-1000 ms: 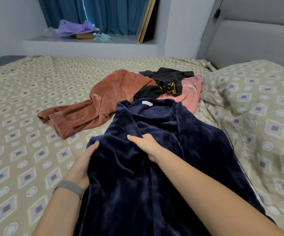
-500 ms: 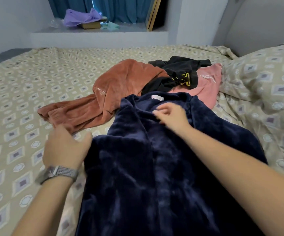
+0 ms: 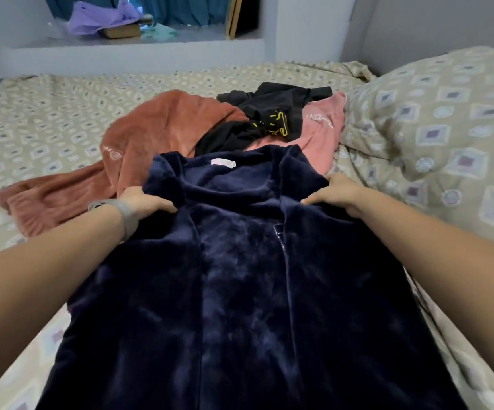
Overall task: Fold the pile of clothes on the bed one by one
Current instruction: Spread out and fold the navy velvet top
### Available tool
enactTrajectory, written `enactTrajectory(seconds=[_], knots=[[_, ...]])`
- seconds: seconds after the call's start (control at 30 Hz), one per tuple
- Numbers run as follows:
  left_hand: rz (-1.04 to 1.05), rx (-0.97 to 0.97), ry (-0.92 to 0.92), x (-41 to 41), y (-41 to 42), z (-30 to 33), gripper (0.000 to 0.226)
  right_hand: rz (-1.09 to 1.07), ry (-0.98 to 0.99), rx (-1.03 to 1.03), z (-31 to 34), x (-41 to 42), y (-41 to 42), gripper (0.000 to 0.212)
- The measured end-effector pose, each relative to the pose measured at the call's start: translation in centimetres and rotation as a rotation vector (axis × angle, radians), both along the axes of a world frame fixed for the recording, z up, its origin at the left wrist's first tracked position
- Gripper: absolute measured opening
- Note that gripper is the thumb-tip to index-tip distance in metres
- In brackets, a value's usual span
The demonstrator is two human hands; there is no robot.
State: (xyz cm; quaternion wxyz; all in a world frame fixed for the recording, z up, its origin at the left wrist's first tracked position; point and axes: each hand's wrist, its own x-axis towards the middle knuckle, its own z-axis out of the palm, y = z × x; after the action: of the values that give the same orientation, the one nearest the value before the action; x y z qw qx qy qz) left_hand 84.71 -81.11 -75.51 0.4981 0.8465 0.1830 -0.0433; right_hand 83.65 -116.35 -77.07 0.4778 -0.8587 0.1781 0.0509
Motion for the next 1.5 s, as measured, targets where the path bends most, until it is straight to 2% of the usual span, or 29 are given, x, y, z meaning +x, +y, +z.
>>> enactTrajectory(seconds=[0.07, 0.1, 0.17, 0.23, 0.27, 0.33, 0.37, 0.4, 0.47, 0.5, 0.53, 0.6, 0.63, 0.7, 0.73, 0.8, 0.87, 0.97, 1.03, 1.1, 1.17, 1.23, 1.33, 1.5], knots=[[0.021, -0.109, -0.136, 0.0, 1.5, 0.6, 0.027, -0.055, -0.095, 0.024, 0.5, -0.2, -0.1, 0.035], [0.005, -0.086, -0.227, -0.1, 2.6, 0.8, 0.028, -0.066, -0.179, 0.032, 0.8, -0.7, -0.2, 0.024], [-0.194, 0.182, -0.429, -0.6, 5.1, 0.5, 0.038, -0.04, -0.34, -0.013, 0.8, -1.9, -0.9, 0.007], [-0.556, 0.478, -0.561, -1.1, 7.4, -0.3, 0.056, 0.062, -0.412, -0.116, 0.0, -3.1, -2.3, 0.018], [-0.694, 0.553, -0.52, -1.7, 8.0, -0.5, 0.063, 0.151, -0.41, -0.169, -0.2, -3.6, -3.0, 0.032], [-0.82, 0.557, -0.313, -2.6, 8.5, -0.1, 0.083, 0.363, -0.312, -0.295, 0.2, -4.8, -4.0, 0.059], [-0.798, 0.524, -0.244, -3.2, 8.3, 0.5, 0.087, 0.447, -0.247, -0.322, 0.6, -5.3, -4.3, 0.067], [-0.748, 0.41, -0.171, -3.9, 7.8, 1.4, 0.084, 0.506, -0.2, -0.31, 1.1, -5.6, -4.5, 0.071], [-0.572, 0.075, -0.085, -4.9, 7.1, 3.0, 0.062, 0.471, -0.139, -0.23, 2.1, -6.0, -3.9, 0.072], [-0.471, -0.05, -0.085, -5.0, 7.0, 3.5, 0.046, 0.381, -0.126, -0.148, 2.6, -6.0, -3.5, 0.068], [-0.397, -0.085, -0.112, -5.1, 6.6, 4.0, 0.033, 0.296, -0.142, -0.058, 3.2, -5.8, -3.1, 0.06], [-0.318, 0.057, -0.207, -5.4, 5.5, 4.0, 0.027, 0.159, -0.183, 0.113, 4.0, -5.4, -1.8, 0.039], [-0.318, 0.219, -0.253, -5.4, 4.8, 3.7, 0.034, 0.135, -0.202, 0.154, 3.9, -4.9, -1.4, 0.041], [-0.351, 0.469, -0.198, -5.3, 3.9, 2.2, 0.071, 0.163, -0.123, 0.085, 3.3, -4.5, -0.8, 0.069], [-0.352, 0.482, -0.091, -5.1, 4.0, 1.2, 0.092, 0.188, -0.031, -0.024, 2.8, -4.4, -0.8, 0.084], [-0.298, 0.34, 0.139, -5.0, 4.6, -0.3, 0.117, 0.264, 0.187, -0.221, 1.5, -4.6, -1.1, 0.108], [-0.273, 0.189, 0.21, -5.3, 5.5, -0.8, 0.115, 0.296, 0.256, -0.279, 0.8, -5.1, -1.7, 0.116], [-0.347, 0.009, 0.264, -6.7, 6.3, 0.4, 0.091, 0.314, 0.221, -0.231, 0.6, -5.3, -3.0, 0.108], [-0.43, -0.118, 0.319, -7.9, 7.3, 1.5, 0.098, 0.28, 0.191, -0.135, 0.7, -6.0, -3.6, 0.107], [-0.433, -0.163, 0.39, -9.6, 7.8, 2.1, 0.106, 0.187, 0.197, -0.008, 0.7, -7.0, -4.2, 0.108], [-0.347, -0.137, 0.353, -10.7, 7.5, 2.0, 0.098, 0.149, 0.181, 0.122, 0.7, -8.5, -4.1, 0.089], [-0.264, -0.093, 0.211, -11.6, 6.1, 3.0, 0.074, 0.087, 0.1, 0.18, 1.6, -9.7, -3.4, 0.066], [-0.141, -0.035, 0.005, -11.4, 4.7, 5.6, 0.041, -0.004, -0.107, 0.146, 5.0, -9.8, -2.1, 0.063], [0.001, 0.0, -0.195, -11.3, 5.4, 9.7, 0.041, -0.045, -0.431, 0.096, 10.4, -9.8, -0.3, 0.055]])
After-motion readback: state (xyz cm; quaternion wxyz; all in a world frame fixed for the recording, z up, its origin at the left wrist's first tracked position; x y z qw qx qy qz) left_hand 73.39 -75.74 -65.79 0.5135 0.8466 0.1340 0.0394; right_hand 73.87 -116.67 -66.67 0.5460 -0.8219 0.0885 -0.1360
